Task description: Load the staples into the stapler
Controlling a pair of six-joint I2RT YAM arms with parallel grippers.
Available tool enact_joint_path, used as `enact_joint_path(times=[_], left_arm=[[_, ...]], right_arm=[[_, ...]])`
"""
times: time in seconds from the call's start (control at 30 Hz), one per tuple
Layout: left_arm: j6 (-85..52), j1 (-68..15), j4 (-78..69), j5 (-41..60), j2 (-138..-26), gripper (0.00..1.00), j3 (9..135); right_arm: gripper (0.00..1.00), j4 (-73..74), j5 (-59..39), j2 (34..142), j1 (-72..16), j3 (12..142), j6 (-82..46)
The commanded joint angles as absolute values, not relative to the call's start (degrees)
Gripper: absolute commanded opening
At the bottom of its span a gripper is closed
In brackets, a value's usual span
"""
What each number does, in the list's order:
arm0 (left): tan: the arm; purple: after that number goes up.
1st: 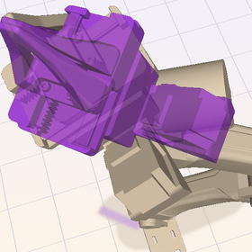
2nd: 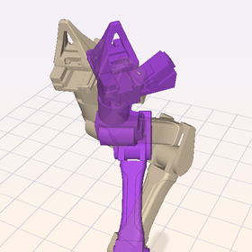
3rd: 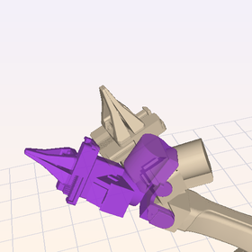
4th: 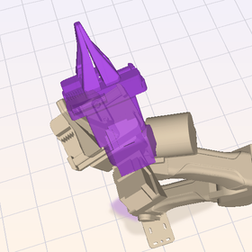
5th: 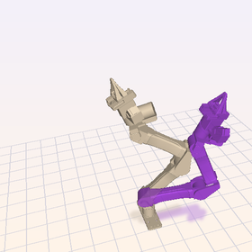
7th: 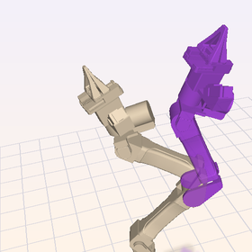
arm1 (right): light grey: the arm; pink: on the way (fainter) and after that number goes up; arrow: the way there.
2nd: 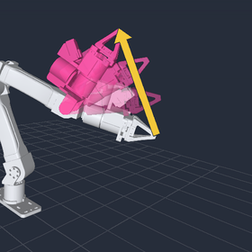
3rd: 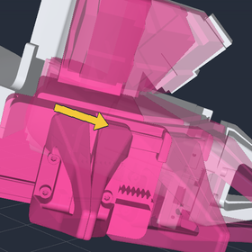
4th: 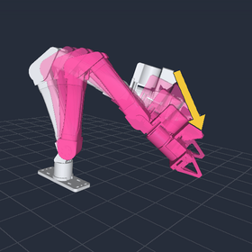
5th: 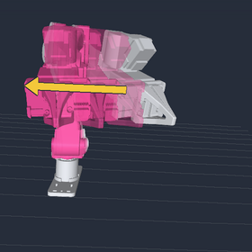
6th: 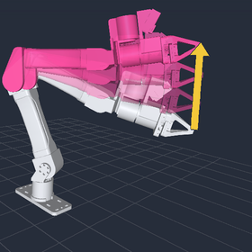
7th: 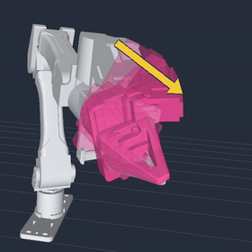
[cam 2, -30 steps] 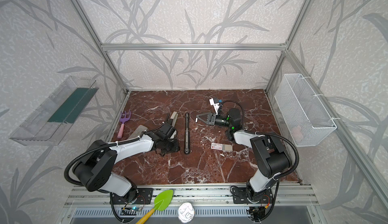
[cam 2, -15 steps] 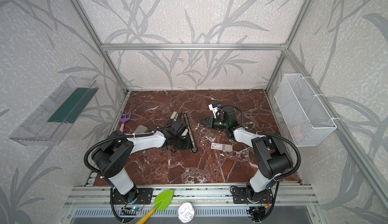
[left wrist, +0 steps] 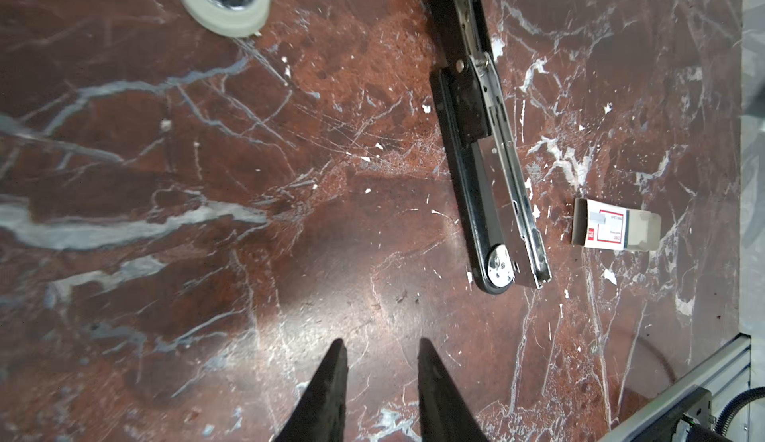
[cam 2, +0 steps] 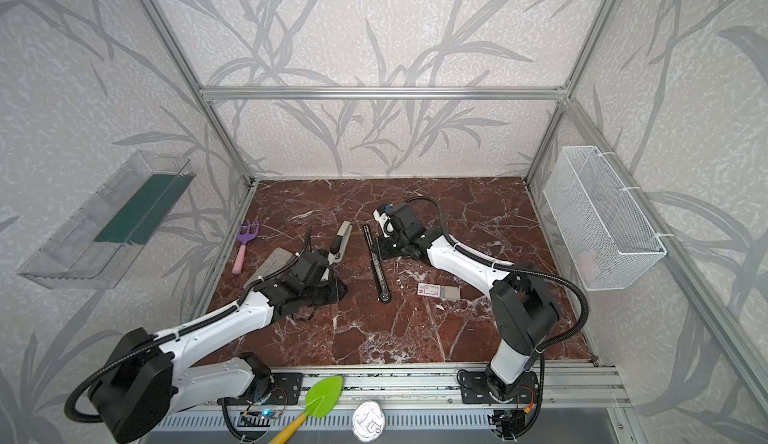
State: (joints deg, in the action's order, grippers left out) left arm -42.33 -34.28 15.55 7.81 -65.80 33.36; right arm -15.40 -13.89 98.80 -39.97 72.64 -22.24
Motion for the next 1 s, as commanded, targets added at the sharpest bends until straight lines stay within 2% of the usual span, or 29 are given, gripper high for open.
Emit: enact_joint_path(times=[0.0,0.23,0.97], left_arm=[[-43.8,-33.1,17.6,5.3,-63.2,0.32,32.8],[-44.3,-31.9,16.5,6.9,-62.3,0.32,30.9],[-43.6,-31.1,12.0,11.6,-62.1,0.34,28.9]], right_arm=[[0.15,-24.5,-2.8,102.6,-42.4,76.2,-20.2],[0.15,-27.1,3.1,107.2,-45.0,80.6,-20.4],[0.15,-25.5,4.6,113.2,-45.9,84.5,-22.2]])
